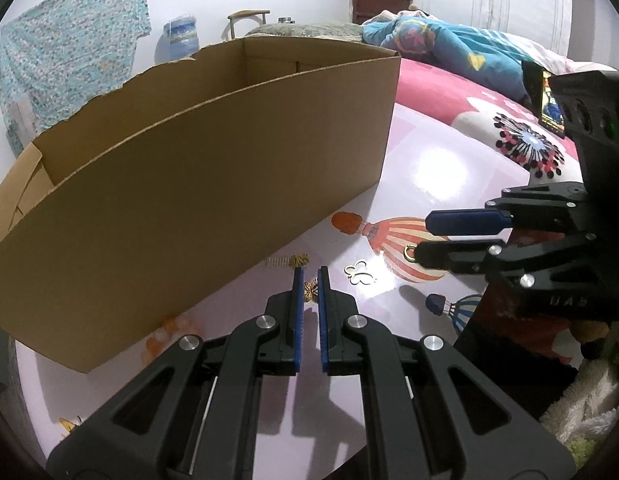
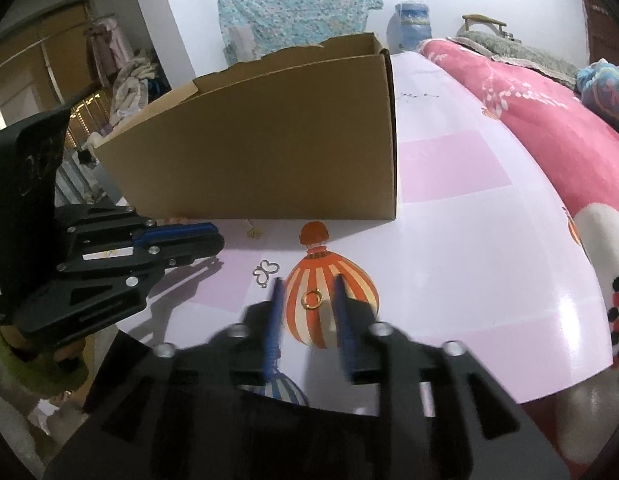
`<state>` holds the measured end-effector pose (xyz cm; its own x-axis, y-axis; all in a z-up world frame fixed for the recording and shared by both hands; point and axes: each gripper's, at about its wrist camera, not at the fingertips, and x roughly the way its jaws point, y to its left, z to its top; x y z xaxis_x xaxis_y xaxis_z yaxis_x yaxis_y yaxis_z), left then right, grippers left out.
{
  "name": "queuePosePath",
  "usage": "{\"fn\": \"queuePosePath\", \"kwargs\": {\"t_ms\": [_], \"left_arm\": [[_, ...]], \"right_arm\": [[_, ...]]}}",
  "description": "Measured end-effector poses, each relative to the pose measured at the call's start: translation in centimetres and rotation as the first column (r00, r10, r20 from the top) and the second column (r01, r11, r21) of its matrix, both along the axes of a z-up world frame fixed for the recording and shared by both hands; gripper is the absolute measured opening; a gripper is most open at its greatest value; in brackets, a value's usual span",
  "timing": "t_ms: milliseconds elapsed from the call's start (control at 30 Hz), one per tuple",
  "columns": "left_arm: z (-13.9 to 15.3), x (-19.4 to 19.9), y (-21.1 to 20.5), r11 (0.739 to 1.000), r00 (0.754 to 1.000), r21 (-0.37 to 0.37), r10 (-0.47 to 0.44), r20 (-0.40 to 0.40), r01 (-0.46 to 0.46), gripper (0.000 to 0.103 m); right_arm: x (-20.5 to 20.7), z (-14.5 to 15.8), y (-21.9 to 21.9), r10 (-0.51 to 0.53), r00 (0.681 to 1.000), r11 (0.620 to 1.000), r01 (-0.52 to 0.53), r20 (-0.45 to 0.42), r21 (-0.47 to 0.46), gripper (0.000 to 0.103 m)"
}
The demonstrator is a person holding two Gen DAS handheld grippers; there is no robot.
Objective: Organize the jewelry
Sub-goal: 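Carry the held gold charm and ring into the cardboard box with both grippers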
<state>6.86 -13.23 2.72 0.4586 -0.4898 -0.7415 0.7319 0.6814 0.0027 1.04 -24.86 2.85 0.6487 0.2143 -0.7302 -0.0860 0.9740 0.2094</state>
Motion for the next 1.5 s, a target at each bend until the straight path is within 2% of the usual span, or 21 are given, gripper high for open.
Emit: {"fn": "queuePosePath", "kwargs": {"t_ms": [200,300,333,467,1000,1200,1300,1500], "left_arm": [[-0.3,0.0,0.1,1.0,1.0,0.004,0.002,0.0,-0.002,0.006],[-0.5,0.0,0.1,1.0,1.0,0.005,0.002,-0.002,-0.002,0.006],[-0.5,0.0,0.1,1.0,1.0,0.007,0.002,0.0,-0.002,0.006],[-0.5,0.1,0.1,1.0,1.0,0.006,0.003,-0.001,-0.003,0.006],[0.1,0.0,0.8,1.0,1.0,-0.008,0.013,0.014,-0.013,0.006],[1.8,-0.9,1.2,1.0,0.999,-0.028,0.015,0.053,-0.014,0.006],[3.4,-1.6,1.7,0.998,0.997,-0.057,0.018,0.079,-0.013,0.006],[8.8,-1.8,3.1,0.988,0.984,-0.153,0.056,0.171,-0.029,0.006]], "right_arm": [[0.6,-0.6,0.8,0.052,0.999,0.995,-0.052,-0.011,-0.089,0.03],[0.8,-0.6,1.2,0.075,0.997,0.987,-0.076,-0.011,-0.142,0.023],[0.9,-0.5,1.3,0.089,0.996,0.985,-0.09,-0.016,-0.149,0.018],[0.9,-0.4,1.6,0.11,0.993,0.982,-0.115,-0.035,-0.153,0.012],[0.4,0.4,0.9,0.073,0.997,0.991,-0.072,0.004,-0.109,0.01],[-0.4,2.0,0.8,0.061,0.997,0.992,-0.056,0.051,-0.11,0.01],[-1.0,4.0,0.9,0.058,0.993,0.992,-0.046,0.099,-0.115,0.01],[-0.8,9.0,0.6,0.08,0.969,0.99,-0.051,0.232,-0.129,0.01]]}}
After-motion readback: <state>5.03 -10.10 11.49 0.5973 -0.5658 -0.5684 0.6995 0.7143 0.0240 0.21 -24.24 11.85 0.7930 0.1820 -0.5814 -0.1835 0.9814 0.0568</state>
